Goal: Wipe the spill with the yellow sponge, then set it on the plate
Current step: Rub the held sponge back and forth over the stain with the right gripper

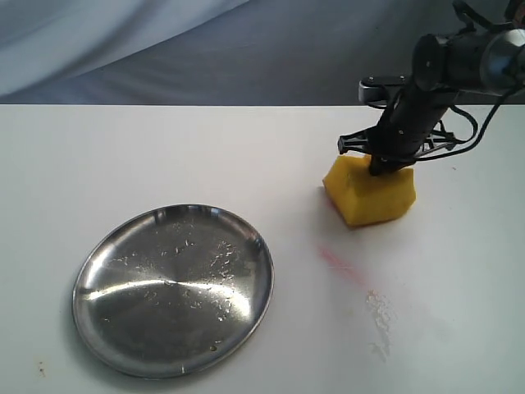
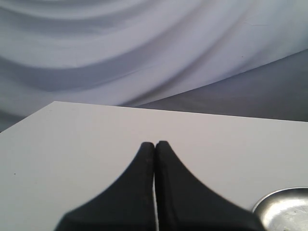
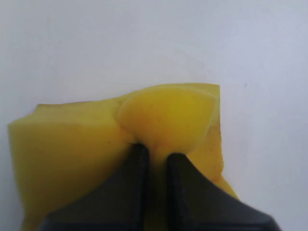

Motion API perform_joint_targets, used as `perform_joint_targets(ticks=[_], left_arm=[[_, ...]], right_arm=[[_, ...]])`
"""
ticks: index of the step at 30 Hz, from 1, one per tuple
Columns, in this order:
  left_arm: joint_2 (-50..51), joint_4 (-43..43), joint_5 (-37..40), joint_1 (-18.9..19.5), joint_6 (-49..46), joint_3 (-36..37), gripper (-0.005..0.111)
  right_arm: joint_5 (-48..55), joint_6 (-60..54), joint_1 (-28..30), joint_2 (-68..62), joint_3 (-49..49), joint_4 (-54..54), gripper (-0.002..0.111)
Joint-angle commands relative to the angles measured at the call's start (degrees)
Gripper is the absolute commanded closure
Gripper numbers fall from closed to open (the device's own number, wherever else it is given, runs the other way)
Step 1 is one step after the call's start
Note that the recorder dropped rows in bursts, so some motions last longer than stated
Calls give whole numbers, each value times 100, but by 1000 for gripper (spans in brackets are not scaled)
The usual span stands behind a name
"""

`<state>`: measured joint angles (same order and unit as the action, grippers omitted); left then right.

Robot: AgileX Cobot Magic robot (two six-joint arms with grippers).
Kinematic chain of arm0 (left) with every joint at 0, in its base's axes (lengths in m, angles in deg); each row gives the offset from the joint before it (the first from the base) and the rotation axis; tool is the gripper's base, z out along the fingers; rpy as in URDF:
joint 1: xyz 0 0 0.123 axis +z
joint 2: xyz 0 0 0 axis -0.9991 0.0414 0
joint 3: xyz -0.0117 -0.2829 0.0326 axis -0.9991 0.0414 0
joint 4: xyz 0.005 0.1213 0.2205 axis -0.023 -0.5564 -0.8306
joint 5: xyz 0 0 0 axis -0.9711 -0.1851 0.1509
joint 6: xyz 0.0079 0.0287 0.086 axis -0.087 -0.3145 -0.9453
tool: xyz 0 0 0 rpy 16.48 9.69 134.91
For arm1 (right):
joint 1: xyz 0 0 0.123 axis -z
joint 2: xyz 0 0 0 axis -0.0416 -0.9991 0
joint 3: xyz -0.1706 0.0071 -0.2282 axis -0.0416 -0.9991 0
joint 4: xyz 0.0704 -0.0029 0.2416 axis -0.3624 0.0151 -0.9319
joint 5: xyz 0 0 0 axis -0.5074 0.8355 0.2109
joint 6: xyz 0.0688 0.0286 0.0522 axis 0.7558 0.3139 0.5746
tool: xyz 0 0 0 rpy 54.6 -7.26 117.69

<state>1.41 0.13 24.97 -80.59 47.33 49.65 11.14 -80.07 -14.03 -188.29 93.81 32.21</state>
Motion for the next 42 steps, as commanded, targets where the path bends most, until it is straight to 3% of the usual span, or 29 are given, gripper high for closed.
perform_joint_targets(ticks=[1, 14, 24, 33, 42], left_arm=[[-20, -3, -6, -29, 9, 30, 107], [-20, -3, -6, -29, 9, 30, 107], [-20, -3, -6, -29, 9, 30, 107], [-20, -3, -6, -29, 9, 30, 107], [-20, -3, -6, -29, 9, 30, 107]], right_arm=[[-604, -251, -103, -244, -40, -687, 108], [-238, -388, -1034, -1041, 1217, -934, 108], [641, -514, -1373, -1058, 1288, -565, 108], [366, -261, -1131, -101, -73, 333, 108], [-400, 195, -318, 637, -1429, 613, 108]])
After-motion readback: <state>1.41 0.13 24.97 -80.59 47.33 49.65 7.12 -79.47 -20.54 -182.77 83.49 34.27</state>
